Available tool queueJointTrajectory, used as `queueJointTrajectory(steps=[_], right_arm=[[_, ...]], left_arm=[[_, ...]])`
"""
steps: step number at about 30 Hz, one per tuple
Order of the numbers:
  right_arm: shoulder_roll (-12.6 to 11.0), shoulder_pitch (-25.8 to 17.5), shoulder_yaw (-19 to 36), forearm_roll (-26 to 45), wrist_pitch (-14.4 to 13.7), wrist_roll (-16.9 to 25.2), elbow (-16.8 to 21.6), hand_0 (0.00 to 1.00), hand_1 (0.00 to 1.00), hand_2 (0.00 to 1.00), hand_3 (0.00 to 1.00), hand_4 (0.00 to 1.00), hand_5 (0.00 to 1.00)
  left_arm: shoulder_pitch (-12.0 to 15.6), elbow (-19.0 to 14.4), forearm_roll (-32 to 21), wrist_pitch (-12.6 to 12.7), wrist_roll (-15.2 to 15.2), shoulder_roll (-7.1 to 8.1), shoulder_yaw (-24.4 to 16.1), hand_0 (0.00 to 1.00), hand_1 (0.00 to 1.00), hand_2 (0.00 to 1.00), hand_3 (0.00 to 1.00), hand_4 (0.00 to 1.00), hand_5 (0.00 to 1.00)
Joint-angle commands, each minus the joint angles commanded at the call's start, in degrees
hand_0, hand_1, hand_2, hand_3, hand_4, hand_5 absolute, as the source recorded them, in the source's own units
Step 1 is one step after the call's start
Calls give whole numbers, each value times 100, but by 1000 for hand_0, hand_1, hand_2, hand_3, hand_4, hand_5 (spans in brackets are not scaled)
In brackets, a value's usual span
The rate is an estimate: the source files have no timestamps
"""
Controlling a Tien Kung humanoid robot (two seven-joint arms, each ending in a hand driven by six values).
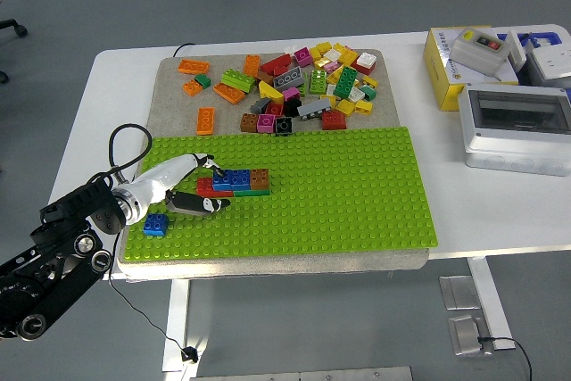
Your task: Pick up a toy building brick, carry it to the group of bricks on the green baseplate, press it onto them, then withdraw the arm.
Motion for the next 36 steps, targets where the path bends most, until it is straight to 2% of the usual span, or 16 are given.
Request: queueJointTrajectory(steps=[10,22,36], right_arm=[[3,-10,4,10,-4,6,0,708,641,593,787,641,998],[31,-36,72,-37,-12,7,0,708,642,593,787,641,998],[46,-49,55,-15,-7,22,0,707,641,593,787,640,998]], left_arm=[[26,-69,16,16,7,11,-21,998,968,966,702,844,452],[180,-248,101,141,30,32,-22,998,966,962,701,835,453],[191,-26,30,191,-19,-53,36,998,964,959,697,829,456]])
